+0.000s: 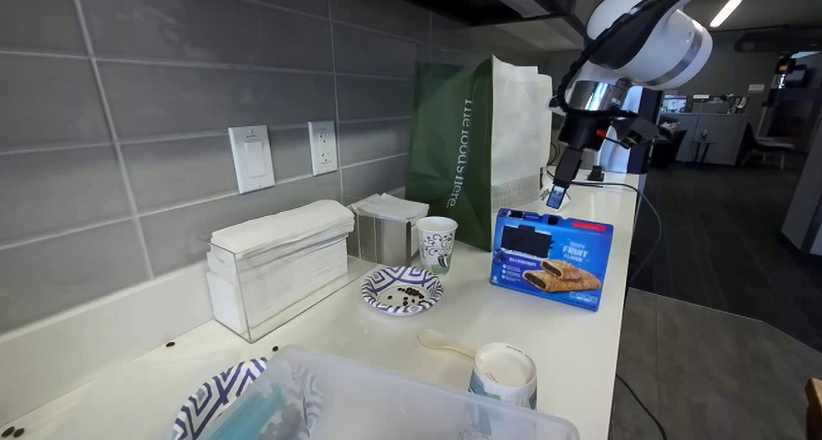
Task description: Open the blue box
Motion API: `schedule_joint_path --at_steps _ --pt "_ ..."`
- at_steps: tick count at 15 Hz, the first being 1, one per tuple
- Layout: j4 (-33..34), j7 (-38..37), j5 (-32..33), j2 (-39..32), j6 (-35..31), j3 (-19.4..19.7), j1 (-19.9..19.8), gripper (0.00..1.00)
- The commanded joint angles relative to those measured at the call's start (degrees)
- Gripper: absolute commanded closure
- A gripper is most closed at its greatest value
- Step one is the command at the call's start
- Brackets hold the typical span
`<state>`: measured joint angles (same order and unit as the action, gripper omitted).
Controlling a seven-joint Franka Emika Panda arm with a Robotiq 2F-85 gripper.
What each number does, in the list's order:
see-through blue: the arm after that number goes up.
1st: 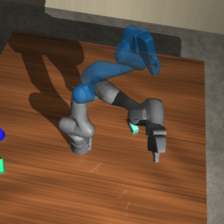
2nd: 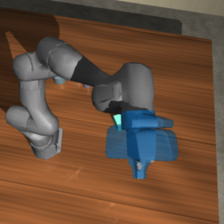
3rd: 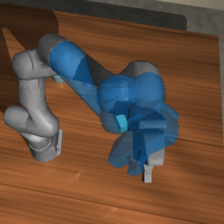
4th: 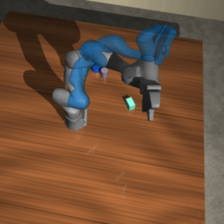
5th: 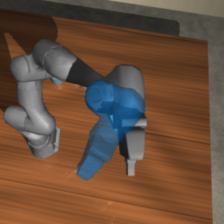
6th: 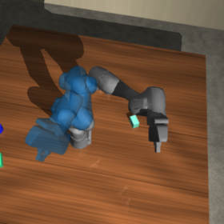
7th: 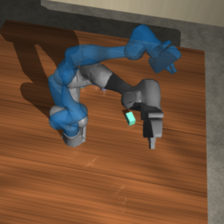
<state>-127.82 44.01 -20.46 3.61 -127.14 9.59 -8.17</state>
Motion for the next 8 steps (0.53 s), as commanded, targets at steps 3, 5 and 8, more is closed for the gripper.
schedule_joint_path --at_steps 3,5,8 --pt "-0.37 -1.12 0.47 -1.62 -3.39 -1.58 1.58 0.00" --pt "-0.62 -3.23 1.87 -1.12 -2.81 -2.30 2.07 0.00" --pt "-0.78 -6.46 3.69 -0.86 -2.56 -3.41 2.74 0.02"
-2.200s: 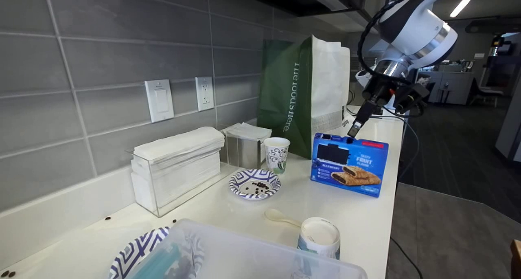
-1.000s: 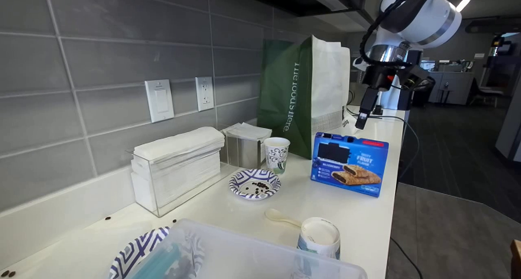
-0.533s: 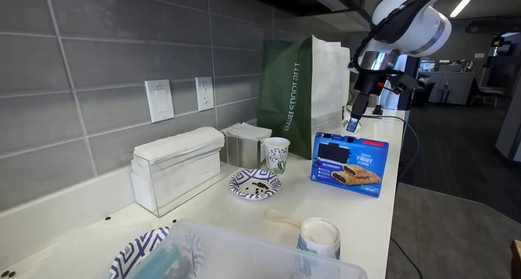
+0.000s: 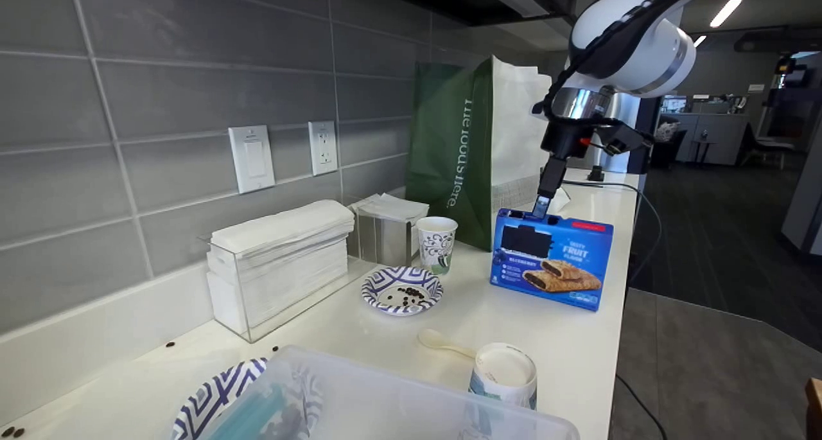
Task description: Open the blue box
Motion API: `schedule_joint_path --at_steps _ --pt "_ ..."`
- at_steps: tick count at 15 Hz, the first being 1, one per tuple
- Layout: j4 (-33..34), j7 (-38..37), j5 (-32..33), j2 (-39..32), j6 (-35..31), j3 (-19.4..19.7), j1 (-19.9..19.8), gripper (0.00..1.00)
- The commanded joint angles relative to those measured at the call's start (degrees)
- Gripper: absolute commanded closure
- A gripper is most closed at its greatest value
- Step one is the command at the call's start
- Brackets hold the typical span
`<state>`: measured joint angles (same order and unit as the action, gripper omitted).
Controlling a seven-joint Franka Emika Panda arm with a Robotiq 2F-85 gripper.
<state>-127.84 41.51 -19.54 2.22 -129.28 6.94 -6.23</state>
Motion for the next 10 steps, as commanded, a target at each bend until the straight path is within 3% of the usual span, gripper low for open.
schedule_joint_path --at_steps 1,3,4,5,7,10 --pt "-0.66 -5.13 3.46 0.35 -0.26 -1.04 1.01 0.09" --pt "-0.51 -6.67 4.44 0.08 -0.11 -1.41 1.31 0.13" --pt "-0.50 -7.49 4.88 -0.02 -0.01 -1.49 1.43 0.22" --pt "-0.52 -8.17 5.26 -0.04 0.00 -1.58 1.50 0.21" --pt "-0.63 -8.93 5.56 -0.01 0.13 -1.69 1.51 0.36" --pt "-1.08 -9.38 5.48 0.48 0.20 -1.65 1.48 0.43"
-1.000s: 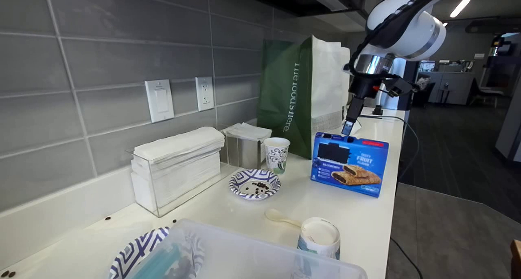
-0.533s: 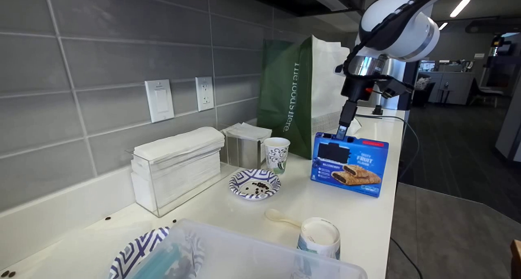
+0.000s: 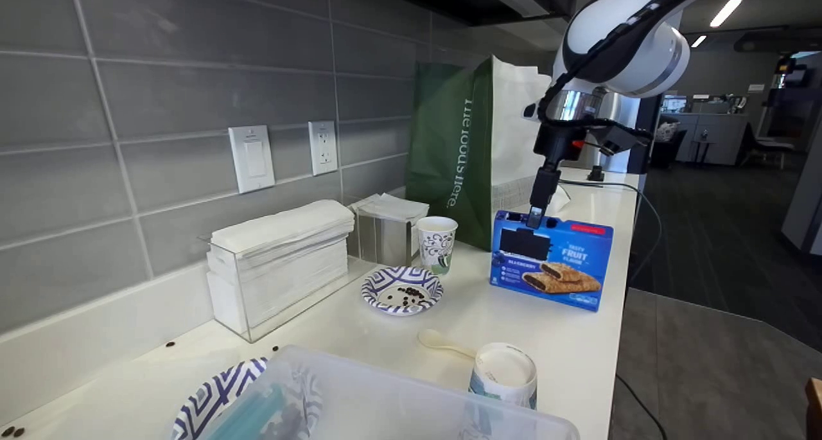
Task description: Open the blue box
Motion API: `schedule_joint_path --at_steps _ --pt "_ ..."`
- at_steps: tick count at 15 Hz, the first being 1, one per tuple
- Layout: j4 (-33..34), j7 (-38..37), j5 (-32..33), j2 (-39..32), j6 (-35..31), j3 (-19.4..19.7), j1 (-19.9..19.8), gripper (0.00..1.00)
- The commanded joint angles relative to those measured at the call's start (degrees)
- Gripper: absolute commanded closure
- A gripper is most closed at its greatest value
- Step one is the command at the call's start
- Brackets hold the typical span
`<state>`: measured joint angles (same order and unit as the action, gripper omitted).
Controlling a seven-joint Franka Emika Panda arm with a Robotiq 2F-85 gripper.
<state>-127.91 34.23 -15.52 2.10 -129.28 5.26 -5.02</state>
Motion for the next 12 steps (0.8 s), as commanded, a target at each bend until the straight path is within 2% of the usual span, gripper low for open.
schedule_joint_path --at_steps 1,2,3,4,5,7,8,9,10,12 --pt "-1.09 -1.99 1.10 0.78 0.29 0.10 0.23 0.48" --pt "-1.18 -1.98 1.07 0.91 0.21 0.11 0.22 0.49" --pt "-1.22 -2.06 1.07 1.06 0.38 0.10 0.24 0.59" --pt "-1.28 -2.11 1.08 1.20 0.38 0.09 0.26 0.57" --pt "-1.33 -2.04 1.06 1.35 0.49 0.10 0.26 0.66" --pt "-1.51 -2.05 1.20 1.60 0.68 0.12 0.25 0.76" --pt "-1.63 -1.88 1.11 1.75 0.82 0.15 0.25 0.87" --pt "-1.79 -1.78 1.00 1.94 1.00 0.17 0.25 0.93" --pt "-2.10 -1.88 1.14 2.26 1.16 0.17 0.26 0.97" --pt "-2.53 -2.05 1.19 3.09 1.58 0.21 0.31 0.98"
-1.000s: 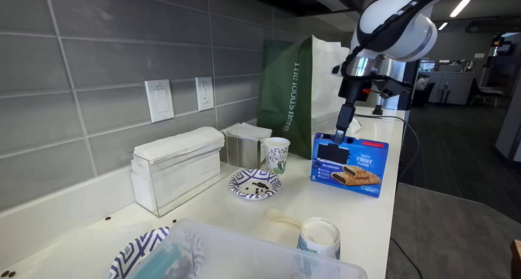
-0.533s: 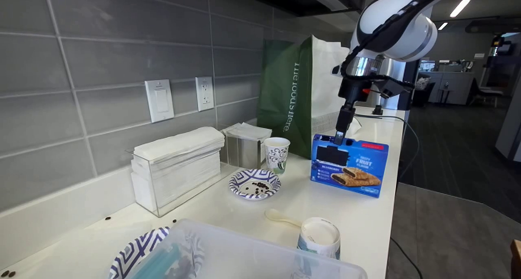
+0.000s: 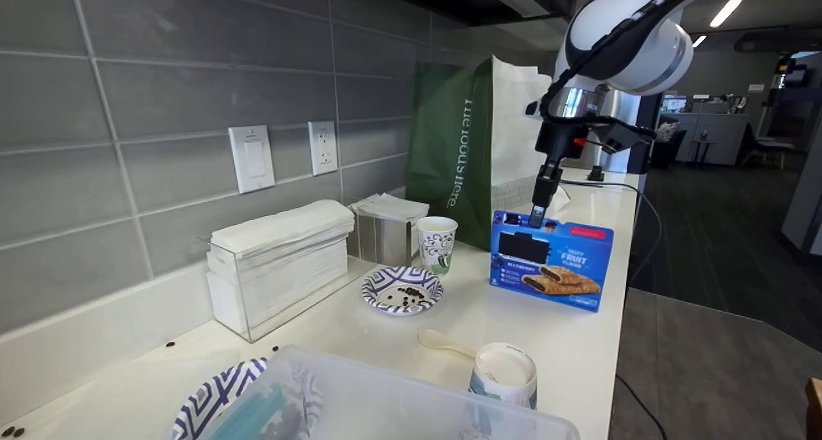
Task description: Open the blue box
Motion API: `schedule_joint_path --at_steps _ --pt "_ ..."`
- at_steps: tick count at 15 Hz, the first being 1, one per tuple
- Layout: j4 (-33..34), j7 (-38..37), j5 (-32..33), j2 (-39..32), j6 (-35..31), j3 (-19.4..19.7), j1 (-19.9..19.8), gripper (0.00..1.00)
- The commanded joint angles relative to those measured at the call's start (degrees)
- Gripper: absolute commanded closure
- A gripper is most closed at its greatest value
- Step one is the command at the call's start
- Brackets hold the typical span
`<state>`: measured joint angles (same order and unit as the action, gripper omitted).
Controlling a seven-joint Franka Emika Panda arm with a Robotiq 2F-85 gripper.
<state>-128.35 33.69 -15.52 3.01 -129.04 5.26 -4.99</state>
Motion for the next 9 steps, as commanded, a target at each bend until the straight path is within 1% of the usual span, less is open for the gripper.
schedule_joint_path --at_steps 1,3,4,5,8,9 --pt "-2.38 -1.82 1.37 2.75 1.56 0.25 0.30 0.94" --pt "-3.25 -2.32 1.63 3.60 1.92 0.35 0.31 0.90" --pt "-3.55 -2.42 1.53 3.76 2.10 0.46 0.29 0.85" --pt "-3.87 -2.80 1.81 3.85 2.19 0.52 0.26 0.87" --pt "-4.99 -4.01 3.61 4.51 2.14 0.51 0.24 1.00" --pt "-5.07 -4.87 4.69 4.90 2.12 0.47 0.19 1.00"
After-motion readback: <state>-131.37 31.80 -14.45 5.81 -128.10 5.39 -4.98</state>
